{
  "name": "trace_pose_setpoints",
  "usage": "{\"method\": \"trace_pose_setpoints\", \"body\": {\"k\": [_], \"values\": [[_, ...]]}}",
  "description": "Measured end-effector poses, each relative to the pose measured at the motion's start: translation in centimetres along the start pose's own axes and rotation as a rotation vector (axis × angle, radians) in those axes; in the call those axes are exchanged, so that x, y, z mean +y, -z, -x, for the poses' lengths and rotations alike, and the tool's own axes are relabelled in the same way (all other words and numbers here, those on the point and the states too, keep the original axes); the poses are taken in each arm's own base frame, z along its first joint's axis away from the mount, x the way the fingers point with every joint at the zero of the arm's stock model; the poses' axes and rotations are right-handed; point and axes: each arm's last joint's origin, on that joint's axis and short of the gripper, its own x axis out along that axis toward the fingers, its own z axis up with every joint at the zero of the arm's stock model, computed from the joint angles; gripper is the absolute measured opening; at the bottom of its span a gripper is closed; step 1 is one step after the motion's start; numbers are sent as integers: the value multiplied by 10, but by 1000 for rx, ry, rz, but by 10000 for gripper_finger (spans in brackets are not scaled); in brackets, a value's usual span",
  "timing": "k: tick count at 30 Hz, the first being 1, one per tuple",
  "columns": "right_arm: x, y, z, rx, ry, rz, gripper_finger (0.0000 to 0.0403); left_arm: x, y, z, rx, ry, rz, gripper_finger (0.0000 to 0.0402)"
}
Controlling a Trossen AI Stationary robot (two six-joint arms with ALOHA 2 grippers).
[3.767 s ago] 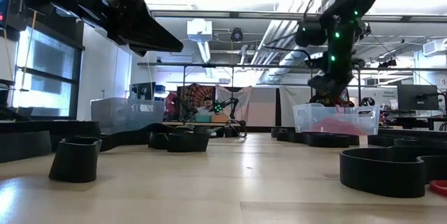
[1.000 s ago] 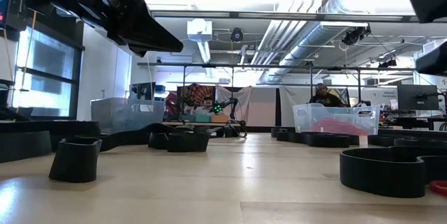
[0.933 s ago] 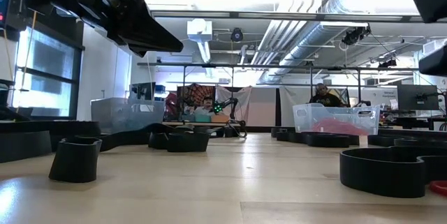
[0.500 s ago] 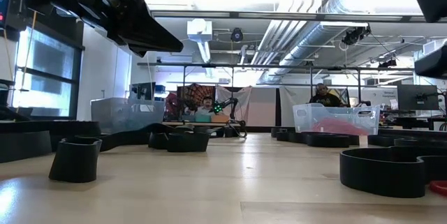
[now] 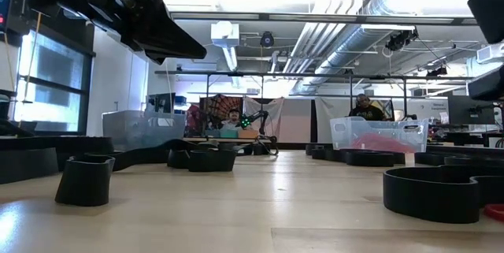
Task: Sort rubber bands into baskets
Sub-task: Put the red rubber band into the transparent bin
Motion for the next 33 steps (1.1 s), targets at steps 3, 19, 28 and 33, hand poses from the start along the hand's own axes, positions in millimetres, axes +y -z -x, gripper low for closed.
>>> {"method": "trace_pose_setpoints", "body": {"k": [3,19,28,33], "values": [[2,-2,5,-12,-7,-23,11,0,0,0,0,0,0,3],[29,-35,99,-177,306,25,1,0,0,0,0,0,0,3],[16,-31,143,-246,682,-17,0,0,0,0,0,0,0,3],[-8,-35,156,-270,825,-139,0,0,0,0,0,0,0,3]]}}
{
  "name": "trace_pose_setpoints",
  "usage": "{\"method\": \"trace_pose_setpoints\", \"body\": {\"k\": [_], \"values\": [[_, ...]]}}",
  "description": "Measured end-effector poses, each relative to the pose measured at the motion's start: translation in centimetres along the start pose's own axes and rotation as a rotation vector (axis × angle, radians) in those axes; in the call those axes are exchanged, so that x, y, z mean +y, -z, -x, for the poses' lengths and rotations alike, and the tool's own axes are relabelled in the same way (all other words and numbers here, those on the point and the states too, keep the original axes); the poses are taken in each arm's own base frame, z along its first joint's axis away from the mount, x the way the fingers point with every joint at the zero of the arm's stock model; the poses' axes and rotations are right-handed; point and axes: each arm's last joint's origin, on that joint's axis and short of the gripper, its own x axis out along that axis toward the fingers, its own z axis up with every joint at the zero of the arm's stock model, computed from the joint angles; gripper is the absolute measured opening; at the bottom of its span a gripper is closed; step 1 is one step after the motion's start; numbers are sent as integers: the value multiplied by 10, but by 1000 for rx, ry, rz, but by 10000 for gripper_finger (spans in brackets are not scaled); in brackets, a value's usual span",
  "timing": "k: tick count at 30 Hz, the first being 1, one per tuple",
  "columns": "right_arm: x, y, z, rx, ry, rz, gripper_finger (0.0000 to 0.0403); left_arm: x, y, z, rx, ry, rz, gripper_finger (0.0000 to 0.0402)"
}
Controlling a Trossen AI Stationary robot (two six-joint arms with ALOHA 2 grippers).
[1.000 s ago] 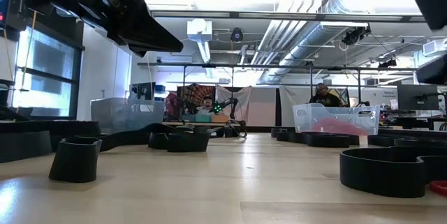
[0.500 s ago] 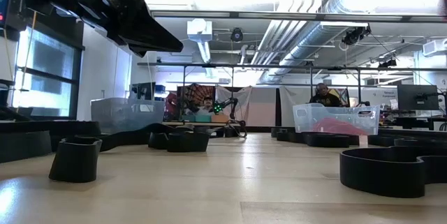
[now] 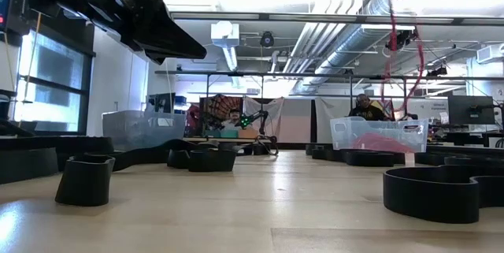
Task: Sort rubber bands into baskets
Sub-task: Put the red rubber band into the transparent bin
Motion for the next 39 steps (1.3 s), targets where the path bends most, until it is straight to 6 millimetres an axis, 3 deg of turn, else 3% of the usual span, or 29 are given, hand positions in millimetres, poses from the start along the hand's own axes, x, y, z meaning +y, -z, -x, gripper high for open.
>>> {"method": "trace_pose_setpoints", "body": {"k": [6,11,17,23,32,35,39], "values": [[-41,-21,-29,16,117,-86,0,0,0,0,-3,1,-6,3],[-97,-26,-59,88,220,-152,0,0,0,0,0,1,-7,3],[-160,-15,-91,198,321,-225,0,0,0,0,0,1,-22,3],[-208,2,-134,287,379,-266,0,0,0,0,-1,1,-28,3],[-249,51,-221,369,312,-400,0,0,0,0,0,0,-28,3],[-256,63,-234,369,275,-469,0,0,0,0,0,0,-27,3],[-257,67,-238,368,244,-500,8,0,0,0,0,0,-27,3]]}}
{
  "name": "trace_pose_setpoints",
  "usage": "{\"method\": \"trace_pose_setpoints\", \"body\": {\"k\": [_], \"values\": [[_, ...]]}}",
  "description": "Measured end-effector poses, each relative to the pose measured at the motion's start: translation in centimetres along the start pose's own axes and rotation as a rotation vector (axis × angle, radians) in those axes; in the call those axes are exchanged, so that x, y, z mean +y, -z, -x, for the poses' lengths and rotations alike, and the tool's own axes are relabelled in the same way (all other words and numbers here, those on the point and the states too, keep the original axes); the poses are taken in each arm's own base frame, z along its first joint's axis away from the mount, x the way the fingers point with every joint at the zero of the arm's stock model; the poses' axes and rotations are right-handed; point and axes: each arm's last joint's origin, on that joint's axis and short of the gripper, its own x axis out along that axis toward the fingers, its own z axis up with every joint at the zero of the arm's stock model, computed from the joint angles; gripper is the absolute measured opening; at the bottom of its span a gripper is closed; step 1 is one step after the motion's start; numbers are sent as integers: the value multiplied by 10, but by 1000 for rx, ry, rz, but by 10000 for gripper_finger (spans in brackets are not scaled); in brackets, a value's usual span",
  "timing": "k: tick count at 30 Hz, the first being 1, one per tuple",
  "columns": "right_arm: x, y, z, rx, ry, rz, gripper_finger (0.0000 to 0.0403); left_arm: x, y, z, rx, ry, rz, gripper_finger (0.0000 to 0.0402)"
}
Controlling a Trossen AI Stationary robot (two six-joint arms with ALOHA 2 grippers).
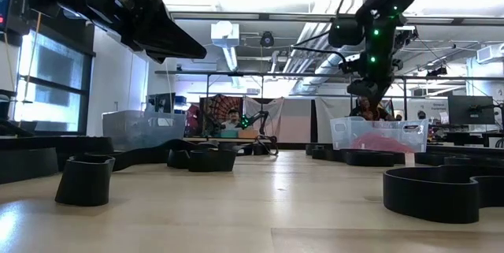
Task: Sort rubber bands into baskets
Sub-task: Put the red rubber band into the transparent bin, then adjust the white bin on the table
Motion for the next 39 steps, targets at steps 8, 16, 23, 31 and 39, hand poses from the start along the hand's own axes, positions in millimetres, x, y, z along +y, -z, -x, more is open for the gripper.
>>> {"method": "trace_pose_setpoints", "body": {"k": [8,16,23,31,39], "values": [[-3,-13,20,-14,-96,-41,100,0,0,0,0,0,1,3],[18,-4,43,-72,-290,-25,37,0,0,0,0,0,22,3],[59,48,91,-149,-531,23,7,0,0,0,1,0,28,3],[119,131,174,-195,-827,250,1,0,0,0,0,0,28,3],[143,216,210,-39,-944,229,0,0,0,0,1,0,27,3]]}}
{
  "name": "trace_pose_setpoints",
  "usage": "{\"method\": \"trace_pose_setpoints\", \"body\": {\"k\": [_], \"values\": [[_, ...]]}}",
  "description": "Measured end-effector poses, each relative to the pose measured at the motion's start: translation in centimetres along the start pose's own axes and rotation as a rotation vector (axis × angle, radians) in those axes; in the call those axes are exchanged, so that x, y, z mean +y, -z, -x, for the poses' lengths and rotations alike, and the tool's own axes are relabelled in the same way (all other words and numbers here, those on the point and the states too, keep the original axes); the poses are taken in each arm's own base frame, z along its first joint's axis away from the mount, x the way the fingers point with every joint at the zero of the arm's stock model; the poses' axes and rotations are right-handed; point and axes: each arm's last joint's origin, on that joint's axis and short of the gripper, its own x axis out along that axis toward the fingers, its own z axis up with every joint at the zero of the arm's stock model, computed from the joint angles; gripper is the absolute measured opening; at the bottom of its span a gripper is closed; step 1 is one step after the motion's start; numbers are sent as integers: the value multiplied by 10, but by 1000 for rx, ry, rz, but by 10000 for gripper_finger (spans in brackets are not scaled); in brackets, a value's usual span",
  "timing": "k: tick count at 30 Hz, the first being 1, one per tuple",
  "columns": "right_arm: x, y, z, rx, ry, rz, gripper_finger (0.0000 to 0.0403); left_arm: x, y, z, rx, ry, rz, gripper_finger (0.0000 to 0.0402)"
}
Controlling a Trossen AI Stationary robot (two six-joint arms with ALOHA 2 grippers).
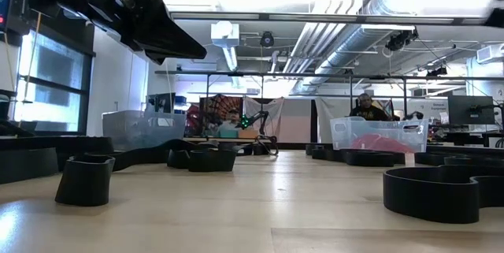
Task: Sort rubber bands into baskets
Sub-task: Adjust the white bin on the table, then put the black rubber band into the white bin
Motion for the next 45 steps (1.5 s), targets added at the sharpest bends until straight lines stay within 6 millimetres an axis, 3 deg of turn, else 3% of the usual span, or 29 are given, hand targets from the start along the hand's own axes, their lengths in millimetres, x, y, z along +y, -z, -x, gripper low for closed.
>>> {"method": "trace_pose_setpoints", "body": {"k": [6,12,17,32,40,45], "values": [[10,31,-11,85,73,-100,0,0,0,0,0,0,-5,3],[4,41,-32,206,261,-122,0,0,0,0,0,0,0,3],[3,37,-42,194,294,-91,0,0,0,0,-1,-4,7,3],[5,33,-44,100,284,-1,0,1,0,0,-7,-46,9,3],[20,21,-20,107,284,53,0,4,-4,2,-32,-83,44,1],[22,2,-14,51,294,122,0,19,-5,0,-22,-109,109,1]]}}
